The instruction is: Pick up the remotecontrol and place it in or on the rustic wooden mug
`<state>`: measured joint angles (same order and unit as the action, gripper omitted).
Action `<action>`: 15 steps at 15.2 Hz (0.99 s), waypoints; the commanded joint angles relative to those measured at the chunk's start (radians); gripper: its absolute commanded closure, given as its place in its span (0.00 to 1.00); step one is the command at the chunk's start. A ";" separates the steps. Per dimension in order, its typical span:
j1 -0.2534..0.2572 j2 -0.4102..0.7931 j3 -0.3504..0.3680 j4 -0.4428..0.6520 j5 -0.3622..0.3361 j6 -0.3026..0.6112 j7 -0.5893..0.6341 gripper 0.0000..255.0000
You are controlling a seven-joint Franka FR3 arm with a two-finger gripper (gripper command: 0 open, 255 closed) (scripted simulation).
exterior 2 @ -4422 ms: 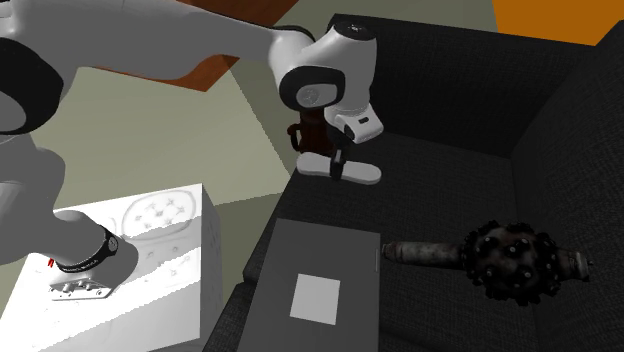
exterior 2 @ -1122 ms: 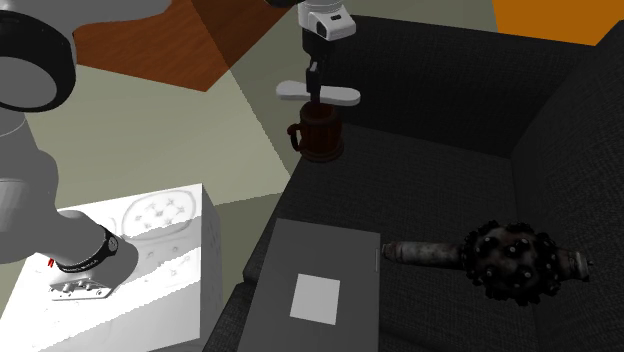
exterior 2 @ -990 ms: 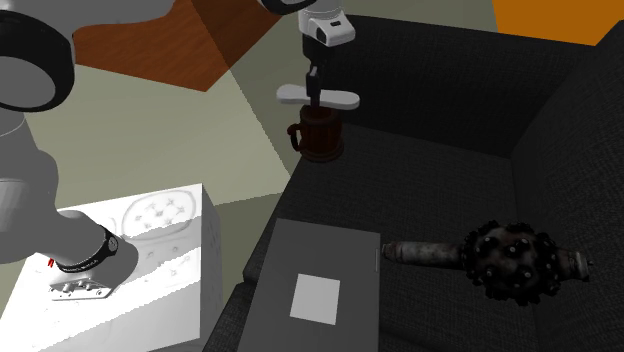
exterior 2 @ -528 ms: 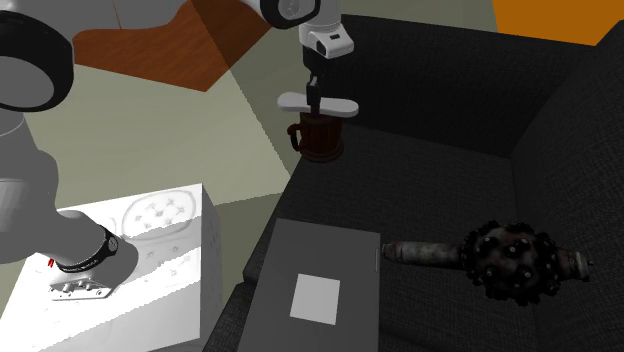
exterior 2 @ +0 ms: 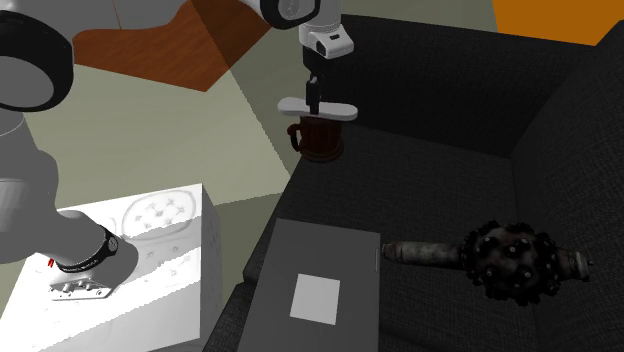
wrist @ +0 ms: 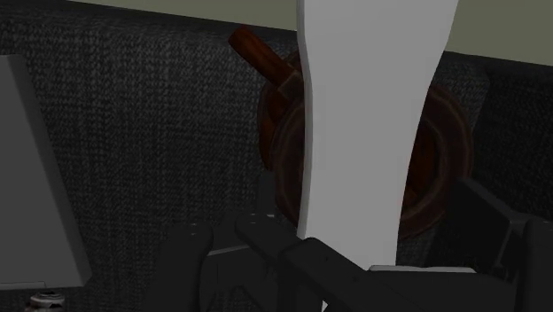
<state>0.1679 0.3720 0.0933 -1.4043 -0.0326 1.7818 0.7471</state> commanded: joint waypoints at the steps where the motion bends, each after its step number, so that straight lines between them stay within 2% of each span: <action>1: 0.000 0.000 0.000 0.000 0.000 0.000 0.000 0.00; 3: 0.000 0.000 0.000 0.000 0.000 0.000 0.000 0.00; 7: 0.003 0.014 0.001 0.148 -0.001 -0.135 -0.001 0.00; 15: 0.003 0.014 0.001 0.148 -0.001 -0.135 -0.001 0.00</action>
